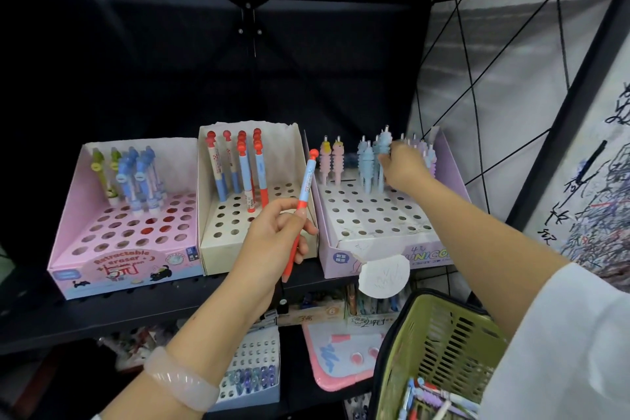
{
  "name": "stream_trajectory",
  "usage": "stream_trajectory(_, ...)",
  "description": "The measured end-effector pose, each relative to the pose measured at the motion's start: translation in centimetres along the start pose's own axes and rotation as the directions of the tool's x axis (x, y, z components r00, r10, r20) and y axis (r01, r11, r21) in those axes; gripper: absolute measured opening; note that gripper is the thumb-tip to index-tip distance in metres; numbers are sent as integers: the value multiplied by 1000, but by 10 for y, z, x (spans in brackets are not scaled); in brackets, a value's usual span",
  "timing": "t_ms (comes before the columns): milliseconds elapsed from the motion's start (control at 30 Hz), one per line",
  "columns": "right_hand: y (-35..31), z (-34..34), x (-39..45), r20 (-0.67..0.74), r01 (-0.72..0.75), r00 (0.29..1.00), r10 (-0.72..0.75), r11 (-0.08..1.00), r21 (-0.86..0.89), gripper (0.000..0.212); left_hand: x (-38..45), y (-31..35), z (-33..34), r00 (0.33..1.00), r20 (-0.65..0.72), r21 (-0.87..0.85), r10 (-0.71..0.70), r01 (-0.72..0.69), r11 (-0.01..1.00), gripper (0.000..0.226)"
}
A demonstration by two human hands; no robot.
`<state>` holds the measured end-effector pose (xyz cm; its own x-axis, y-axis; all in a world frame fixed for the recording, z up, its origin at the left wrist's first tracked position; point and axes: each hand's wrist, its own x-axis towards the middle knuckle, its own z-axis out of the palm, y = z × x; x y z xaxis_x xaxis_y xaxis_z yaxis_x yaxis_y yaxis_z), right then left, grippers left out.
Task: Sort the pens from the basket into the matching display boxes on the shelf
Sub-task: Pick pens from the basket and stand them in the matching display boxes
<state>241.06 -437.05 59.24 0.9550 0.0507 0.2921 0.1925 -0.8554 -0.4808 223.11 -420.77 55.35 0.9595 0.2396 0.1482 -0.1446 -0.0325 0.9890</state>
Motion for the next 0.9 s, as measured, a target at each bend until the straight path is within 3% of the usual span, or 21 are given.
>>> stream_trajectory(100,2,16,-5,62,-42,997,48,995,-93,30,-2,0,-4,1000,0,18,22,-22,1000,9)
stream_trajectory(333,-4,13,-20,-29,-50,998,47,996,-74,27,-1,0,-18,997,-74,-46,9,-13,999,8)
stream_trajectory(400,-21,4,-34,-123,45,992,-35,996,80,33,-1,0,-17,996,-89,-87,2,-9,996,7)
stream_trajectory(433,-32,0,-44,-94,98,993,-77,965,243,33,0,0,-16,996,-95,-106,3,-13,994,7)
stream_trajectory(500,-54,-4,-72,163,102,956,-243,799,593,25,0,1,-13,995,-102,-120,10,-22,993,7)
stream_trajectory(533,-63,-3,-85,284,83,893,-350,747,660,19,-1,1,-12,995,-102,-116,11,-23,993,7)
stream_trajectory(600,-75,3,-103,365,110,789,-494,698,707,15,-2,2,-11,995,-99,-122,18,-30,992,8)
stream_trajectory(667,-82,8,-108,309,151,792,-526,660,736,11,-3,1,-16,993,-111,-98,40,-51,994,9)
stream_trajectory(733,-89,10,-102,193,189,856,-479,638,746,11,-4,2,-27,986,-145,3,87,-87,996,12)
stream_trajectory(800,-96,8,-93,68,198,921,-384,611,767,14,-5,2,-45,974,-158,162,164,-139,977,16)
stream_trajectory(900,-106,14,-83,-96,293,943,-318,660,692,14,-7,2,-72,956,-145,385,255,-183,905,26)
